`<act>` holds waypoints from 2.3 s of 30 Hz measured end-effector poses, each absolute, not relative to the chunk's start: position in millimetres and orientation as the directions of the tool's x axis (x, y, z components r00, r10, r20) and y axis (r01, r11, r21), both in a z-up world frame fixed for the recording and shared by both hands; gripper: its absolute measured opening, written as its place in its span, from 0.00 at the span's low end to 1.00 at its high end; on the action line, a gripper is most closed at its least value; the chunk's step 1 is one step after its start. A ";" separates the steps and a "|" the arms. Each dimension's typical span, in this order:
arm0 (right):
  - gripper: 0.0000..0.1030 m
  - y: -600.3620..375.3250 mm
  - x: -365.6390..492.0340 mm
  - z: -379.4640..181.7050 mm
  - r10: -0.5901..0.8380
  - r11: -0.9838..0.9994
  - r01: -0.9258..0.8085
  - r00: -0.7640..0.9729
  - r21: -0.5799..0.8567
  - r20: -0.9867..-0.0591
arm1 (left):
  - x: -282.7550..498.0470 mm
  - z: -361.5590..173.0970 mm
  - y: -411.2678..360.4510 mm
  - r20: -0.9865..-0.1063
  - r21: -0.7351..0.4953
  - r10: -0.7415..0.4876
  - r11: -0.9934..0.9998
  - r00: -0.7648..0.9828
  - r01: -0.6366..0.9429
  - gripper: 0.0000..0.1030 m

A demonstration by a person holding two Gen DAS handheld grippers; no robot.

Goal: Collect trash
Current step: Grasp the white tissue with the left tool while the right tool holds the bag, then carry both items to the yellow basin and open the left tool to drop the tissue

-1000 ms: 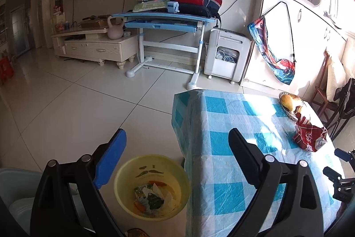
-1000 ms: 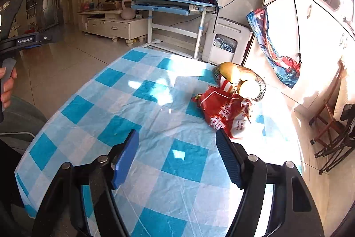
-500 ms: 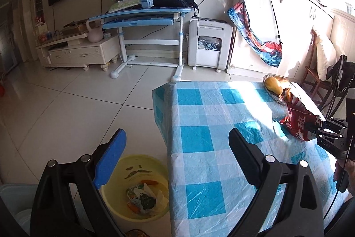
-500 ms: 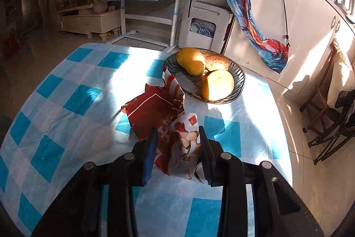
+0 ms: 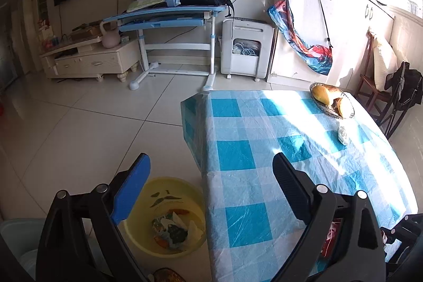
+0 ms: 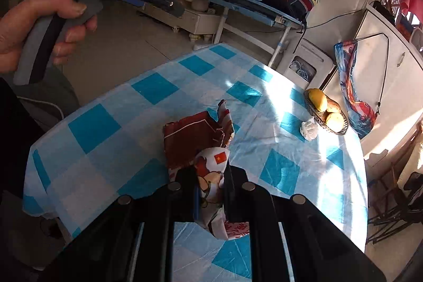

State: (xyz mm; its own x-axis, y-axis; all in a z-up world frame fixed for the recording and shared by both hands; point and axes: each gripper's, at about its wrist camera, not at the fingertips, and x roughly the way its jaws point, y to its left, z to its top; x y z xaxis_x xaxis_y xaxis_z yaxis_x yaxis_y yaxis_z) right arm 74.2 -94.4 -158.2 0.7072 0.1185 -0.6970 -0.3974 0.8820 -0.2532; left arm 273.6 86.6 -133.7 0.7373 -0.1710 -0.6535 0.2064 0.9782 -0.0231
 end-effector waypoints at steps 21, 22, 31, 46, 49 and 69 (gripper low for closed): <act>0.13 -187.6 67.3 -161.5 0.010 0.978 -0.163 0.667 -0.132 -0.745 | 342.8 -210.4 -179.5 -0.795 -0.046 -0.414 0.771 0.444 0.635 0.89; 0.14 -188.6 69.2 -162.3 0.015 0.979 -0.161 0.663 -0.123 -0.749 | 347.8 -214.2 -186.6 -0.797 -0.044 -0.414 0.767 0.440 0.640 0.89; 0.14 -189.9 76.3 -165.4 0.041 0.980 -0.172 0.651 -0.095 -0.758 | 362.2 -225.8 -219.0 -0.821 -0.043 -0.406 0.745 0.402 0.665 0.18; 0.14 -175.9 71.5 -149.6 0.093 0.983 -0.177 0.709 -0.049 -0.699 | 279.6 -173.3 -38.0 -0.778 -0.046 -0.397 0.809 0.487 0.587 0.18; 0.14 -167.4 69.3 -144.9 0.104 0.983 -0.180 0.728 -0.044 -0.677 | 259.7 -160.0 -6.7 -0.756 -0.026 -0.383 0.827 0.530 0.561 0.18; 0.14 -121.5 82.9 -145.2 0.156 0.974 -0.224 0.770 -0.032 -0.619 | 237.7 -135.1 93.1 -0.655 0.011 -0.293 0.918 0.697 0.397 0.18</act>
